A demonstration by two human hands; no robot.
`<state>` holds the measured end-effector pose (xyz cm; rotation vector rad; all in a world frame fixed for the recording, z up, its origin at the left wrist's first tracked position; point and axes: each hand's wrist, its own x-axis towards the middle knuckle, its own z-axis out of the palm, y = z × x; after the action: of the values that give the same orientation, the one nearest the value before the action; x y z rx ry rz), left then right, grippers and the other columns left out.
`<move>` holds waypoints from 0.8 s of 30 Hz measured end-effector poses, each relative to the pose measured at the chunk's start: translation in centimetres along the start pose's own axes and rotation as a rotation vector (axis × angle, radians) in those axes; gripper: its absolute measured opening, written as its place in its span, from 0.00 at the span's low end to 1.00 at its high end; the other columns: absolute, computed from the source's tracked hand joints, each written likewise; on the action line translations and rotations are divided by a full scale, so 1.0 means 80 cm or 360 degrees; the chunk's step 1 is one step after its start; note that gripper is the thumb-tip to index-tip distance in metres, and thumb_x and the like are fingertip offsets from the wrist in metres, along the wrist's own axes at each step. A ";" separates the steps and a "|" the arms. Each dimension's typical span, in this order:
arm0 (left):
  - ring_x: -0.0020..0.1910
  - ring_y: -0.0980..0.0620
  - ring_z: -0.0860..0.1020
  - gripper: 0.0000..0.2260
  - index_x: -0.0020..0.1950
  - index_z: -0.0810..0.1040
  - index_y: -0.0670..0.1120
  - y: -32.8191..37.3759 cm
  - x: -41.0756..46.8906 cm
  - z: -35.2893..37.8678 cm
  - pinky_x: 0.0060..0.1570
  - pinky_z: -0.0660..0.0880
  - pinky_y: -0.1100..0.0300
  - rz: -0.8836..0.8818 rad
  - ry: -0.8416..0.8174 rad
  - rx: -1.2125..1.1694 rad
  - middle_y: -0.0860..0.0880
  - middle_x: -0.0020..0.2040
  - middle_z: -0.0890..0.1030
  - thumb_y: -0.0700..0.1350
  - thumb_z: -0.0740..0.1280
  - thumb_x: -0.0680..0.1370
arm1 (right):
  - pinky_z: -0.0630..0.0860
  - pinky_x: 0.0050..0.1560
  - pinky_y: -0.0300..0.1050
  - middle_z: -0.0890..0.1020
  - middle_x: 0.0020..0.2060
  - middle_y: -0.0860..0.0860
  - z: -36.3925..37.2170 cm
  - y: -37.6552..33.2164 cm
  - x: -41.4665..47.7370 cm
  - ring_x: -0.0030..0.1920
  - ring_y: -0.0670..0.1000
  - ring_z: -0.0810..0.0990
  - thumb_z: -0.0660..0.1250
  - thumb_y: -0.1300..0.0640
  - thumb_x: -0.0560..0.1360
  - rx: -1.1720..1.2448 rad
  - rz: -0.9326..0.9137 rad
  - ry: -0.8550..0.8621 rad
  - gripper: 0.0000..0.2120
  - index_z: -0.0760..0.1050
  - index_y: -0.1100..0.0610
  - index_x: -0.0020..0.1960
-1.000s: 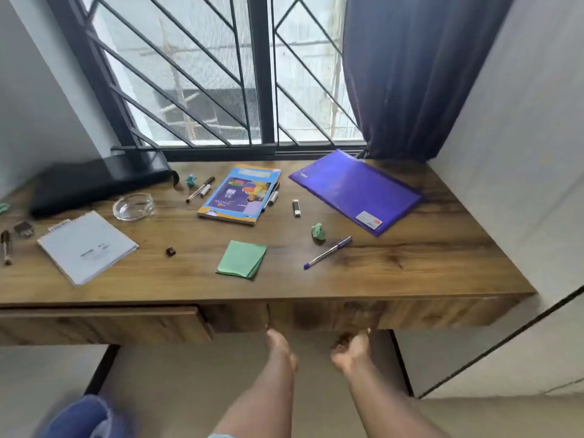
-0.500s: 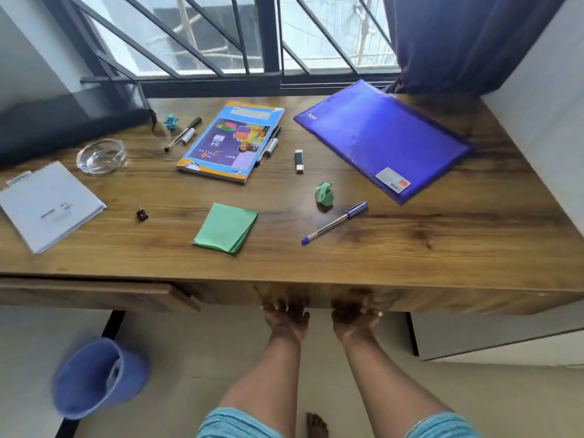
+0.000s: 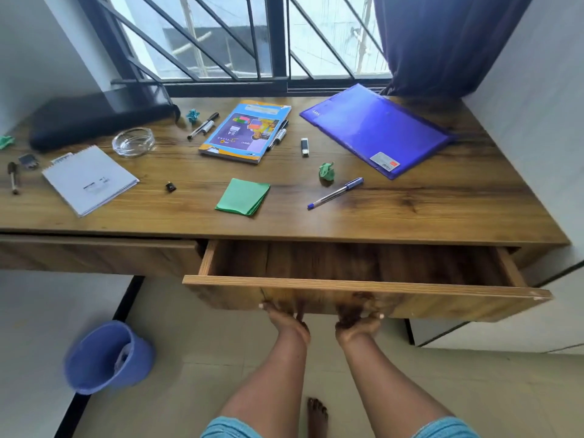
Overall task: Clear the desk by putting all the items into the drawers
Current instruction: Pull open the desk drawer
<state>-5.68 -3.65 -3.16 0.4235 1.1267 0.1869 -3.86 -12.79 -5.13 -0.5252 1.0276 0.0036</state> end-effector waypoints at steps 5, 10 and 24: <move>0.74 0.38 0.59 0.31 0.77 0.54 0.42 0.027 -0.081 -0.011 0.73 0.57 0.44 0.0473 0.0511 0.0304 0.40 0.77 0.57 0.57 0.56 0.80 | 0.59 0.71 0.51 0.65 0.71 0.59 -0.009 -0.009 -0.089 0.70 0.59 0.65 0.49 0.51 0.82 -0.0223 -0.0277 0.0524 0.23 0.60 0.61 0.73; 0.76 0.41 0.56 0.29 0.77 0.55 0.42 0.029 -0.111 -0.018 0.73 0.59 0.47 0.1669 0.0339 0.1420 0.42 0.78 0.53 0.45 0.62 0.79 | 0.56 0.72 0.58 0.51 0.77 0.55 -0.004 -0.026 -0.138 0.75 0.60 0.56 0.50 0.44 0.80 -0.0952 -0.1102 0.0500 0.31 0.44 0.54 0.77; 0.50 0.45 0.81 0.15 0.51 0.81 0.41 0.020 -0.177 -0.067 0.48 0.78 0.55 0.1719 -0.0340 0.3145 0.43 0.50 0.83 0.46 0.58 0.79 | 0.74 0.50 0.43 0.82 0.51 0.54 -0.071 -0.047 -0.179 0.54 0.53 0.79 0.55 0.57 0.78 -0.3247 -0.1758 -0.0364 0.14 0.79 0.58 0.52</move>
<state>-16.43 -5.96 7.39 2.7099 0.3878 -0.1220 -15.14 -15.04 5.78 -2.7858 0.0177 0.1380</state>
